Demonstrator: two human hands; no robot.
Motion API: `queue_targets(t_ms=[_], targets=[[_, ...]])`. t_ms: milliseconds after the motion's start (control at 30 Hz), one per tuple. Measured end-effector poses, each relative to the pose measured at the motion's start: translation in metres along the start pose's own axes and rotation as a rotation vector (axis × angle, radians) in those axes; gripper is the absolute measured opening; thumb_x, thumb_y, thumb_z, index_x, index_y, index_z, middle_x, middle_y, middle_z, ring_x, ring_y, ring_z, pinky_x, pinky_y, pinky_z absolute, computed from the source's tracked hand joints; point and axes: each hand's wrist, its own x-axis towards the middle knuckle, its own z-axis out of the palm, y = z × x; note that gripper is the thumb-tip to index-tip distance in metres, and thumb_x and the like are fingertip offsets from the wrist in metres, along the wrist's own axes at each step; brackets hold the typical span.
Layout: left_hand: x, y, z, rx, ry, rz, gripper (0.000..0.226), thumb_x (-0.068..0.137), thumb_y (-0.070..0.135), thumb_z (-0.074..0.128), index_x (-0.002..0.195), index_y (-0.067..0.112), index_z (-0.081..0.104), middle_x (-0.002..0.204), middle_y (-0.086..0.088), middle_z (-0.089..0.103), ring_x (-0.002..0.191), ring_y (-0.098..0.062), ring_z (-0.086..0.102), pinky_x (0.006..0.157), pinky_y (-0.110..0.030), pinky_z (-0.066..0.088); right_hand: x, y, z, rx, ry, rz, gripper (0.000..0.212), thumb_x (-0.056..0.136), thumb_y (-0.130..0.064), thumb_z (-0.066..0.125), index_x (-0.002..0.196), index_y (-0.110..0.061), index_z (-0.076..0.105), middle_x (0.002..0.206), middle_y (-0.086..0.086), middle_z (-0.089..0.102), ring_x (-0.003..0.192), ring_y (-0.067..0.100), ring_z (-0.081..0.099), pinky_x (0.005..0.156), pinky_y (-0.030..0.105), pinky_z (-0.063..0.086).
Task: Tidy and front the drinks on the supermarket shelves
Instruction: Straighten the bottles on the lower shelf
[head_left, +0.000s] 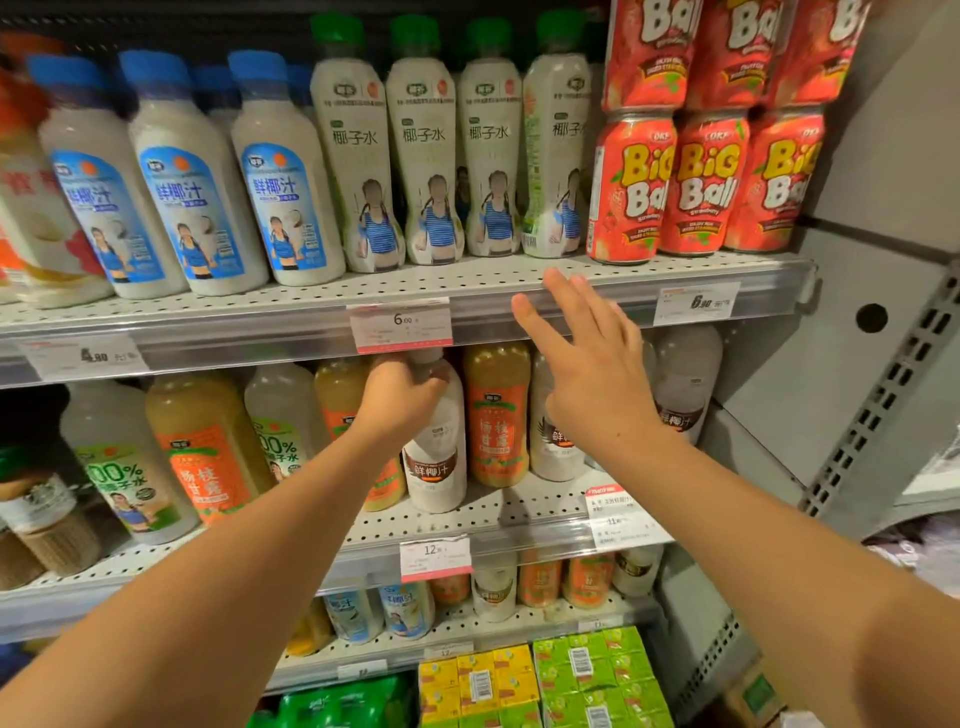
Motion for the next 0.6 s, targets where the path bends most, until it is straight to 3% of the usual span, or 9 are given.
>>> queue_targets(t_ms=[67, 167, 233, 400, 500, 600], targets=[[-0.004, -0.002, -0.002, -0.036, 0.013, 0.023, 0.021, 0.085, 0.020, 0.067, 0.100, 0.026, 0.054, 0.085, 0.016, 0.057, 0.077, 0.001, 0.055, 0.059, -0.009, 0.040, 0.000, 0.000, 0.001, -0.003, -0.012, 0.007, 0.093, 0.074, 0.005, 0.064, 0.153, -0.030, 0.028, 0.164, 0.005, 0.010, 0.150, 0.023, 0.000, 0.117, 0.046, 0.005], [-0.013, -0.009, -0.008, -0.097, 0.032, 0.028, 0.034, 0.085, 0.021, 0.069, 0.115, 0.022, 0.054, 0.105, 0.007, 0.061, 0.096, -0.010, 0.059, 0.081, -0.025, 0.048, -0.001, -0.004, 0.003, -0.006, -0.023, 0.027, 0.094, 0.076, 0.005, 0.062, 0.154, -0.030, 0.023, 0.165, 0.004, 0.004, 0.151, 0.022, -0.005, 0.119, 0.045, 0.000], [-0.019, -0.010, -0.015, -0.151, 0.003, 0.028, 0.046, 0.083, 0.022, 0.073, 0.122, 0.022, 0.050, 0.115, 0.007, 0.060, 0.104, -0.010, 0.058, 0.088, -0.029, 0.048, -0.002, -0.009, 0.003, -0.007, -0.039, 0.048, 0.097, 0.076, 0.005, 0.063, 0.155, -0.031, 0.020, 0.165, 0.003, 0.001, 0.151, 0.021, -0.008, 0.120, 0.045, 0.000], [-0.034, -0.009, -0.033, -0.124, -0.116, 0.065, 0.031, 0.082, 0.029, 0.072, 0.107, 0.033, 0.054, 0.112, 0.002, 0.058, 0.105, -0.017, 0.057, 0.087, -0.038, 0.052, -0.002, -0.026, -0.009, 0.062, -0.150, 0.176, 0.099, 0.077, 0.003, 0.063, 0.155, -0.032, 0.014, 0.164, -0.004, -0.009, 0.150, 0.017, -0.014, 0.121, 0.047, 0.010], [-0.044, -0.015, -0.041, -0.253, -0.217, 0.049, 0.037, 0.082, 0.029, 0.075, 0.112, 0.034, 0.055, 0.110, 0.011, 0.061, 0.103, -0.012, 0.059, 0.081, -0.031, 0.051, -0.037, -0.048, -0.010, 0.174, -0.208, 0.292, 0.092, 0.081, 0.001, 0.058, 0.156, -0.031, 0.014, 0.165, -0.006, -0.002, 0.151, 0.017, -0.004, 0.120, 0.045, 0.020], [-0.052, -0.021, -0.048, -0.198, -0.226, 0.116, 0.039, 0.081, 0.031, 0.075, 0.116, 0.030, 0.058, 0.108, 0.010, 0.063, 0.101, -0.012, 0.059, 0.085, -0.035, 0.051, -0.096, -0.071, -0.004, 0.215, -0.370, 0.360, 0.090, 0.085, -0.001, 0.056, 0.156, -0.031, 0.012, 0.163, -0.012, -0.002, 0.150, 0.017, 0.006, 0.115, 0.039, 0.031]])
